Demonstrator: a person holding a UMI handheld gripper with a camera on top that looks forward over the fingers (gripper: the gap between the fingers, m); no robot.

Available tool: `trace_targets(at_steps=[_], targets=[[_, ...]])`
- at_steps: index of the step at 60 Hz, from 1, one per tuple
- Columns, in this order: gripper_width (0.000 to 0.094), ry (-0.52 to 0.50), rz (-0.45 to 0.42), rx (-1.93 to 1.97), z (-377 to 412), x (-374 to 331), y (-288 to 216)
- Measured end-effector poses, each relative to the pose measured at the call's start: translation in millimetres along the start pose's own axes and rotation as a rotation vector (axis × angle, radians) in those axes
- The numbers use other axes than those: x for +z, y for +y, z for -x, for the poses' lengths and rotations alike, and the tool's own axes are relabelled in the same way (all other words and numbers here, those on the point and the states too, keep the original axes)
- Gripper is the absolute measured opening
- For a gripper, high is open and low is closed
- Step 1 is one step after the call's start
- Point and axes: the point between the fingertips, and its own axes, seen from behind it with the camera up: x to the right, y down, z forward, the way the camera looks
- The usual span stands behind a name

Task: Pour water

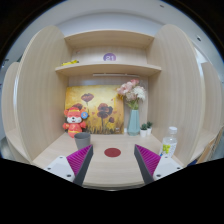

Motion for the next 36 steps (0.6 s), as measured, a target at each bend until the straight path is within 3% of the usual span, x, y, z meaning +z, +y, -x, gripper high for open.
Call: trace_targets(at_steps=[9, 21, 36], targets=[[0.0857, -0.001, -0.027, -0.026, -31, 2, 28], [0.0857, 0.118, 0.019, 0.029, -127, 11, 85], [0.0844, 0.233, 0.012, 0.027, -224, 46, 89]])
